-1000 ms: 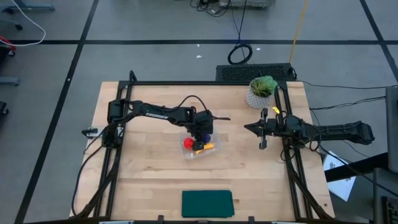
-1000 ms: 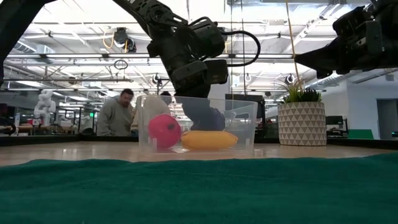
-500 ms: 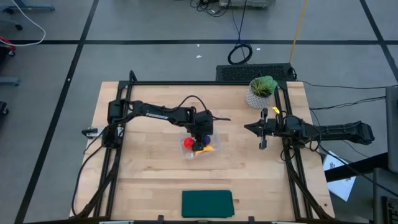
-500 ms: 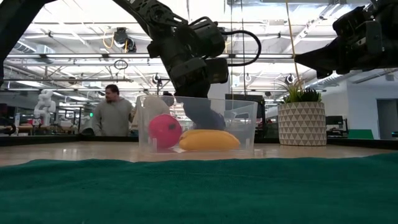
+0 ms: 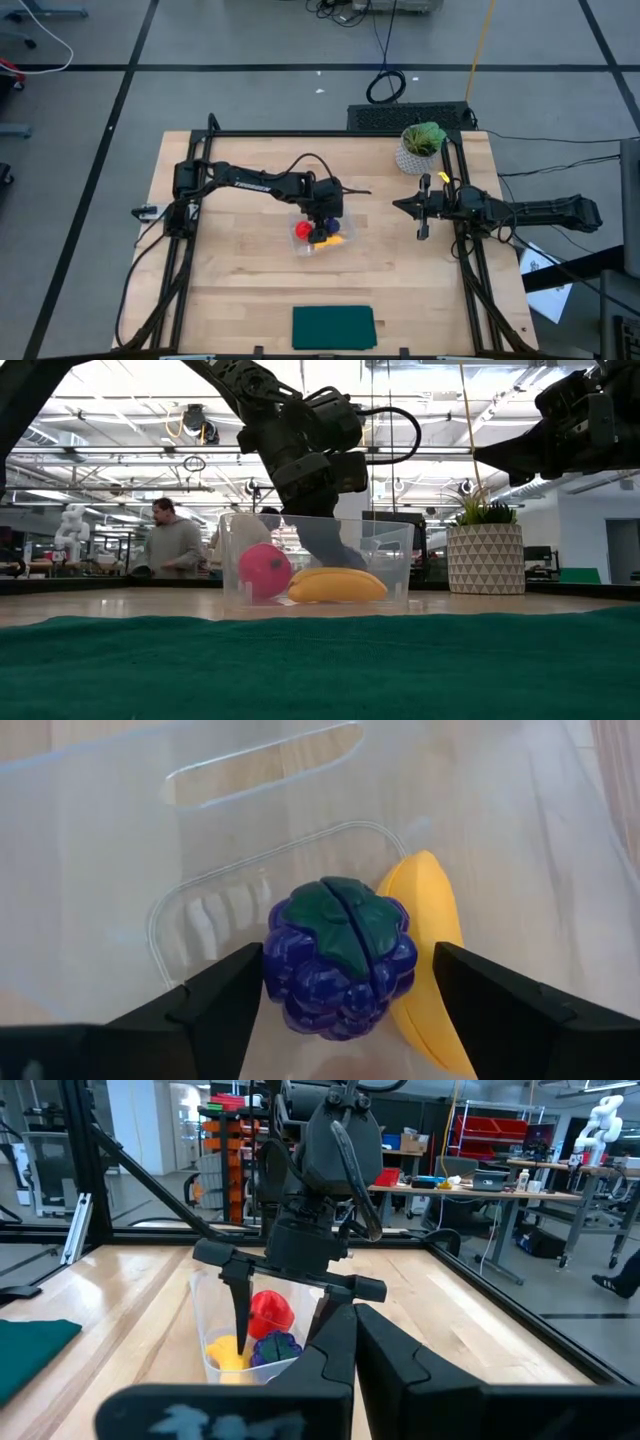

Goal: Pick and placing Produce into tupperware
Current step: Put the purple grapes into the transparent bin, then return to Home Position

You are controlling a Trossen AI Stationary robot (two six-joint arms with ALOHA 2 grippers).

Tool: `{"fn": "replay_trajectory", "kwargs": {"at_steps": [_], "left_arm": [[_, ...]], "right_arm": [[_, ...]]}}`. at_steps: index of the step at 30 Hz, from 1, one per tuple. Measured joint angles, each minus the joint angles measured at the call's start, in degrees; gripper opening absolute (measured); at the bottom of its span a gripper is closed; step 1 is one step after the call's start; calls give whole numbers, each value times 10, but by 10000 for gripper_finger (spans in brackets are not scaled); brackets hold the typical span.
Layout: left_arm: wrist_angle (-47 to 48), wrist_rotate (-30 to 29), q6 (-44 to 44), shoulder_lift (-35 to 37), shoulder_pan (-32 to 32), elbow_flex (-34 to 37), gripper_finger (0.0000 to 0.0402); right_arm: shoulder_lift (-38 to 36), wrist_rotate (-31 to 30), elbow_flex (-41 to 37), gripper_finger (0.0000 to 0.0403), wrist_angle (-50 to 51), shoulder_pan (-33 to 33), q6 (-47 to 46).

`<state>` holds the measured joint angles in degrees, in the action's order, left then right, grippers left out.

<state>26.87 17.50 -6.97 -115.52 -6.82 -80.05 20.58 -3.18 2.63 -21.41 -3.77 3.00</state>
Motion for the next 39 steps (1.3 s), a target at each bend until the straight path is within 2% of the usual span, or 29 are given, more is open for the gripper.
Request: {"fn": "replay_trajectory", "kwargs": {"at_steps": [4,16,24,29,35,39], "left_arm": [[12,0,-7,0,3,-7,296],[98,-27,-39,1,26,-90,296],[157,-92,-62,1,47,-112,290],[159,-104,-82,1,67,-122,227],[166,-107,-111,9,74,-123,97],[175,-106,-114,39,74,-123,19]], "right_arm": [[0,0,0,0,0,0,-6],[0,0,0,0,0,0,-6],[0,0,0,0,0,0,-6],[0,0,0,0,0,0,-5],[0,0,0,0,-2,0,-8],[0,2,0,0,-3,0,-8]]}}
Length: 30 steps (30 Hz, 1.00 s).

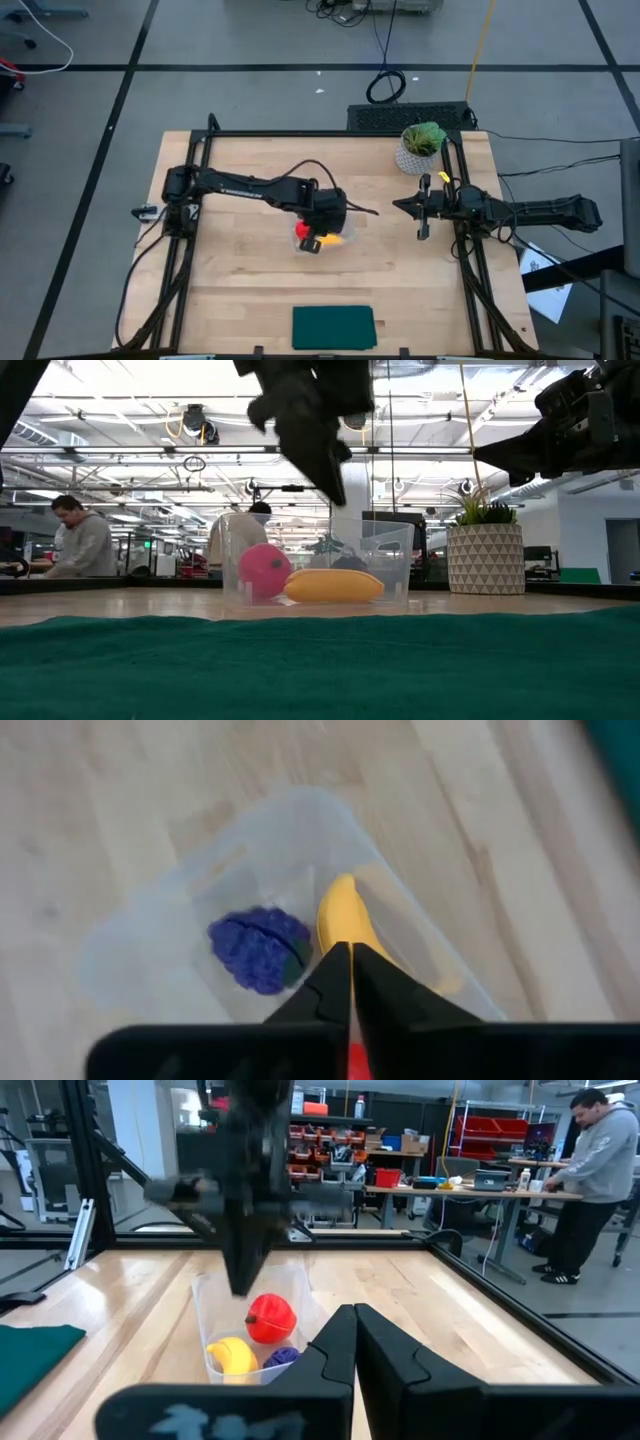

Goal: Pick and placing Produce into tupperware
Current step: Return to Home Position

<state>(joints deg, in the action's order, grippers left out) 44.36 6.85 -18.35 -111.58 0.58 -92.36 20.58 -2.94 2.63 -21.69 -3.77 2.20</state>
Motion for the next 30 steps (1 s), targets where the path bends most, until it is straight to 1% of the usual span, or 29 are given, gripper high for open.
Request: {"fn": "replay_trajectory", "kwargs": {"at_steps": [2,8,13,17,21,24,30], "left_arm": [[3,0,0,19,-1,0,7],[24,1,-5,94,-2,0,20],[37,-1,0,162,3,3,4],[38,-32,-3,213,18,3,2],[32,-62,-15,247,35,3,1],[30,-94,-12,262,40,4,1],[37,-132,-10,284,36,5,1]], "right_arm": [[0,0,0,0,0,0,0],[-1,2,0,0,-3,0,-10],[-1,2,0,0,-3,0,-13],[-1,2,0,0,-3,1,-14],[-2,2,0,0,-9,1,-16],[-4,2,0,0,-14,1,-22],[-5,2,0,0,-18,1,-29]]}}
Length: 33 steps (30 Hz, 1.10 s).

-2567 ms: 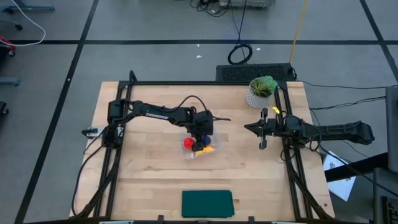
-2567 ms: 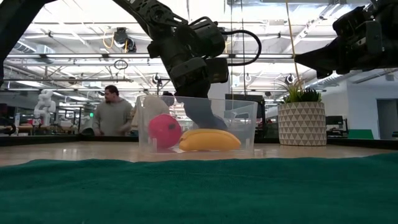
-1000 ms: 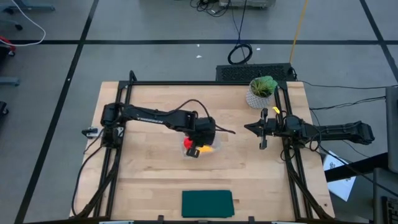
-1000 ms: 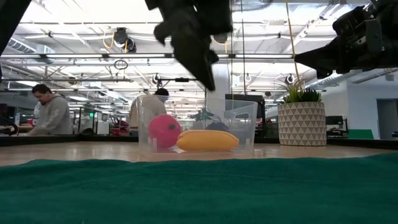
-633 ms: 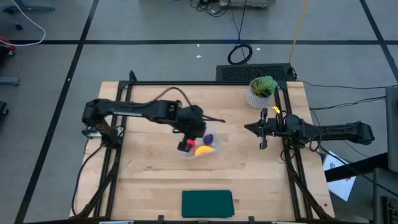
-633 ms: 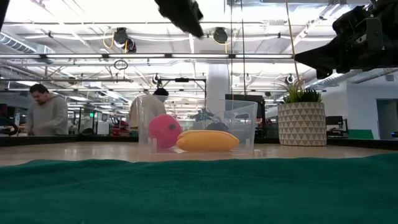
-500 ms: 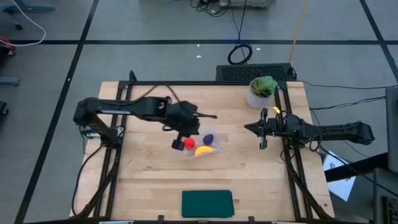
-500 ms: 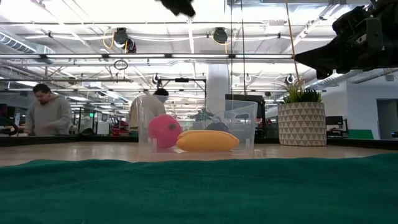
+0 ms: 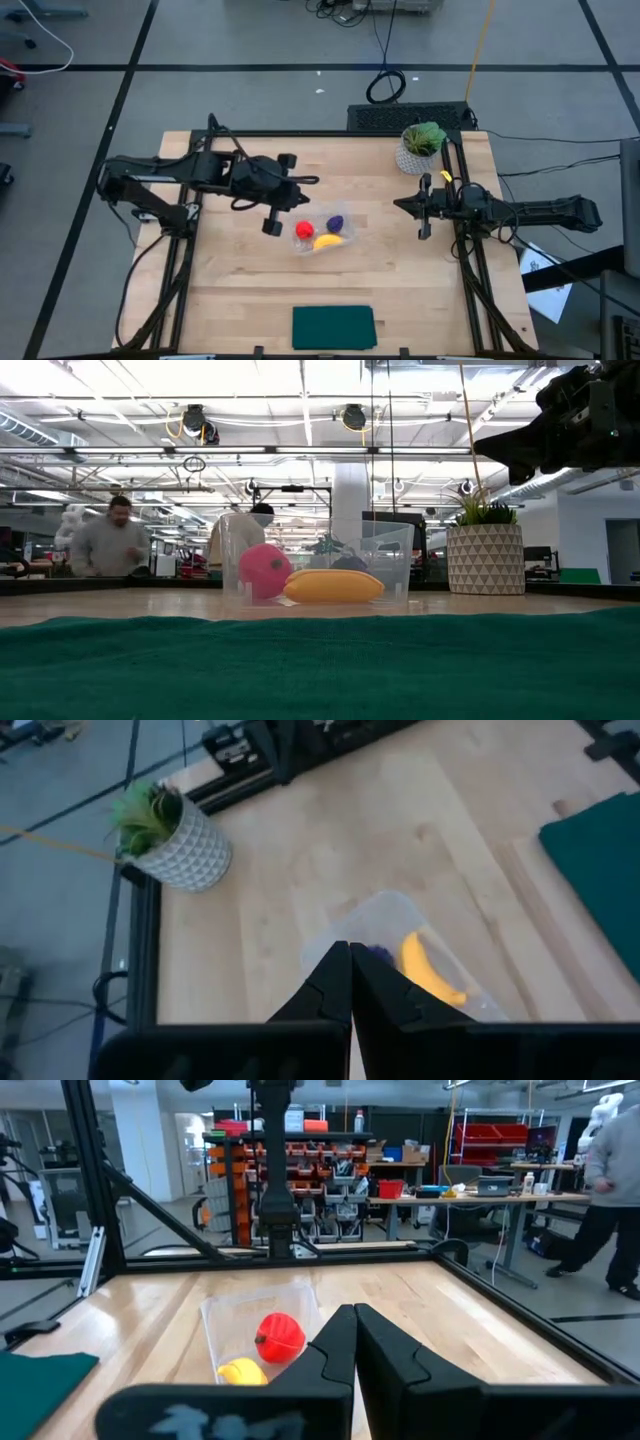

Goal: Pick and placing Produce into tupperware
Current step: Return to Home Position

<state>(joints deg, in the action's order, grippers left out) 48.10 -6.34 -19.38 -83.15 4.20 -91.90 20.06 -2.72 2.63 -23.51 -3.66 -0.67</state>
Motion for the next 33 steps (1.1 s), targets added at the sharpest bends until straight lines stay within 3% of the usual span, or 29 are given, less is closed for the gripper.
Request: {"fn": "replay_trajectory", "kwargs": {"at_steps": [6,11,22,29,33], "left_arm": [[-19,-30,4,52,-14,38,0],[-91,-25,19,138,-32,125,0],[-332,97,120,291,-62,359,0],[-379,62,123,357,-70,447,0],[-439,63,136,399,-71,502,0]], "right_arm": [[0,0,0,0,1,0,0],[0,0,0,0,1,0,-1],[0,0,0,0,-10,0,-8],[-2,1,0,0,-25,0,-16],[-3,31,0,0,-25,0,-16]]}}
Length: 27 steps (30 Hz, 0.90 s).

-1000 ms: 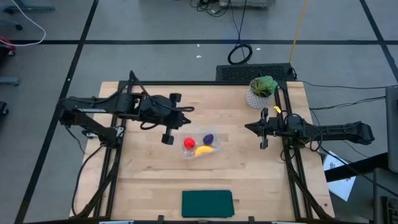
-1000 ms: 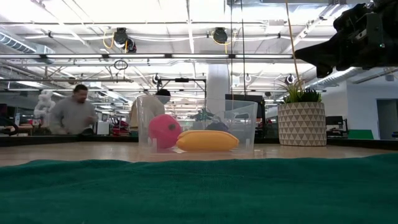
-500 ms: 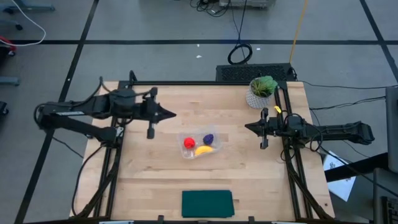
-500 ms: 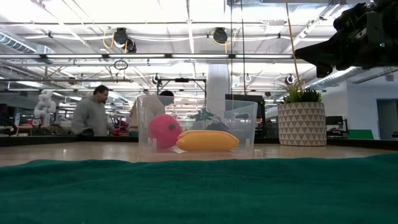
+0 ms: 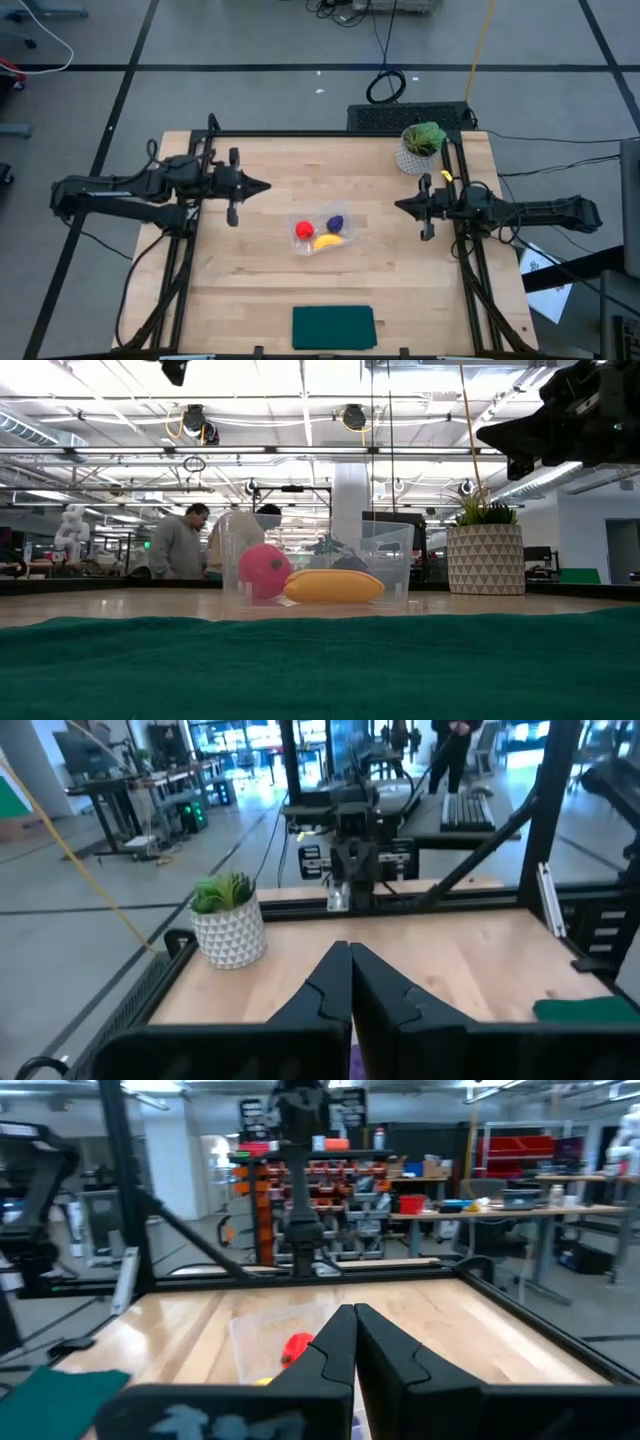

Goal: Pick and placing Produce into tupperware
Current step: Return to Home Position

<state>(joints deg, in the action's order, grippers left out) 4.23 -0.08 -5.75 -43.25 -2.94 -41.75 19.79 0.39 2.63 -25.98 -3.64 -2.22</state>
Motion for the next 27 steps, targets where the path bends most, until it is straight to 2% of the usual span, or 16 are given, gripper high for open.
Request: {"fn": "replay_trajectory", "kwargs": {"at_steps": [6,13,19,27], "left_arm": [[-12,-18,3,50,0,59,0],[-42,-19,-41,96,-1,103,0],[-62,-30,-21,138,-14,139,0],[-81,10,-33,193,-23,192,0]], "right_arm": [[0,14,0,0,0,0,0],[0,14,0,0,0,0,-1],[0,14,0,0,1,0,-1],[0,14,0,0,1,0,-1]]}}
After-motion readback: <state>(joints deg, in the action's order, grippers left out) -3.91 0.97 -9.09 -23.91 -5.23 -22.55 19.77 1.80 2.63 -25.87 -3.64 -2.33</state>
